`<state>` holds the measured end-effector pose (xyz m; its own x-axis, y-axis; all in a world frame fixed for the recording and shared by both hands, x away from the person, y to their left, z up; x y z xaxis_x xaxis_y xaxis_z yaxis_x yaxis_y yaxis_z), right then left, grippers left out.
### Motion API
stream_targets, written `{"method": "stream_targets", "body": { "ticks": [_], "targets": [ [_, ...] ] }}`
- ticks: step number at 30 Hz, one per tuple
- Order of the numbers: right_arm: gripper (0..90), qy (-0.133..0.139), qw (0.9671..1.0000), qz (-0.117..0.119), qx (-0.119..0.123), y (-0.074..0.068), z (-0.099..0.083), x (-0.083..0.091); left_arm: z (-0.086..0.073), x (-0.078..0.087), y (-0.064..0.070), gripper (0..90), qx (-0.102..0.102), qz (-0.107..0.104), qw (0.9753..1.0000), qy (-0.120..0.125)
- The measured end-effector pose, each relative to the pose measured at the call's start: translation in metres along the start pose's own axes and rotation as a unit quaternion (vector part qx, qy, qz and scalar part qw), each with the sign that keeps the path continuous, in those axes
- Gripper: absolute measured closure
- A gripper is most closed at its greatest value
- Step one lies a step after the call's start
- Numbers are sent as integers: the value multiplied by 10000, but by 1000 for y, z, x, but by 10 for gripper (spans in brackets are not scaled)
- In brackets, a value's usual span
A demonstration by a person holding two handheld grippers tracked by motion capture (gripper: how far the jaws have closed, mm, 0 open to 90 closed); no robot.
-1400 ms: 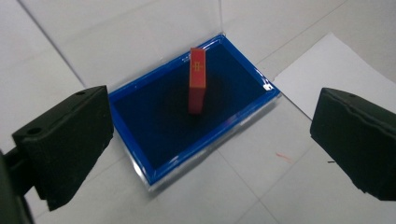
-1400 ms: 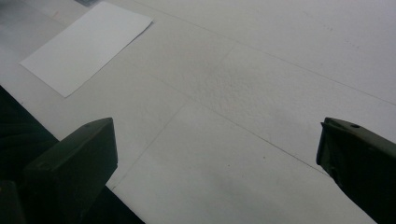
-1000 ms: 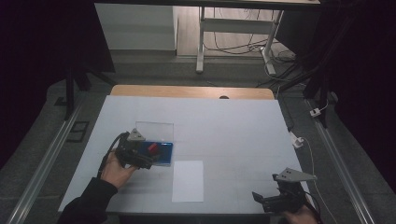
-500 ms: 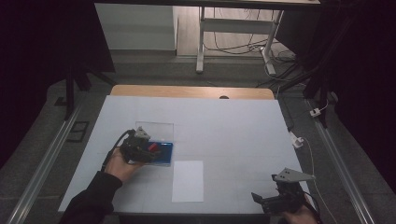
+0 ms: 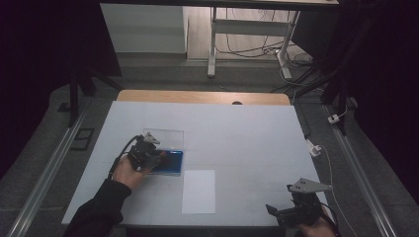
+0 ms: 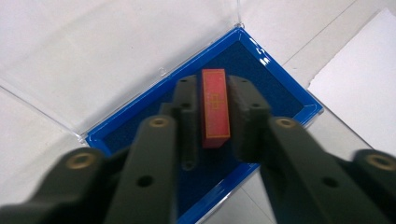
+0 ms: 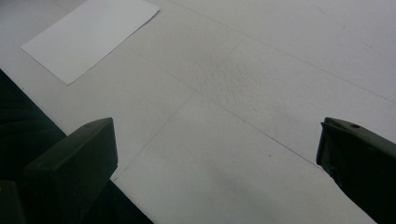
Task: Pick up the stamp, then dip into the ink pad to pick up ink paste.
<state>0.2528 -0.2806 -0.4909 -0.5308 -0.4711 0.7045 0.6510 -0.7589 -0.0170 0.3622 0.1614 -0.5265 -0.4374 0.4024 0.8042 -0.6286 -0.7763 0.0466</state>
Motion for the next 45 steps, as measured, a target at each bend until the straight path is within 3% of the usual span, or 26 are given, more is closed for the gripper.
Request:
{"method": "stream_targets", "body": {
  "ticks": [7, 11, 15, 25, 32, 36, 45],
  "targets": [
    [0, 1, 10000, 11, 18, 0, 0, 0, 0, 2, -2, 799, 113, -24, 9999, 9],
    [0, 6, 10000, 13, 27, 0, 0, 0, 2, 11, -4, 800, 190, -21, 9997, 182],
    [0, 12, 10000, 15, 31, -1, 0, 0, 5, 23, -3, 800, 301, -157, 9985, 419],
    [0, 38, 10000, 27, 48, -1, 0, 0, 9, 44, 5, 800, 213, -161, 9968, 750],
    [0, 40, 10000, 34, 59, -1, 0, 1, 8, 53, 8, 800, 140, -106, 9964, 833],
    [0, 43, 10000, 29, 62, -1, 0, 1, 9, 55, 8, 800, 257, -171, 9961, 821],
    [0, 33, 10000, 30, 71, -1, 0, 1, 10, 53, 9, 800, 341, -47, 9974, 640]
  ]
}}
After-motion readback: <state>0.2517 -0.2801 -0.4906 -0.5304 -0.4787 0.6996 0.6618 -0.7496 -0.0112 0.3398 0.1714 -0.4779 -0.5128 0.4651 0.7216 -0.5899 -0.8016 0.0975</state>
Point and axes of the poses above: each handheld gripper's, and its own axes: x roughly backward along the jaws, z roughly out of its top, y roughly to its right, the point moved 4 cm from there along -x, roughly forward along the jaws, and after that the axes turned 1 degree about -z, right-handed, at the moved point
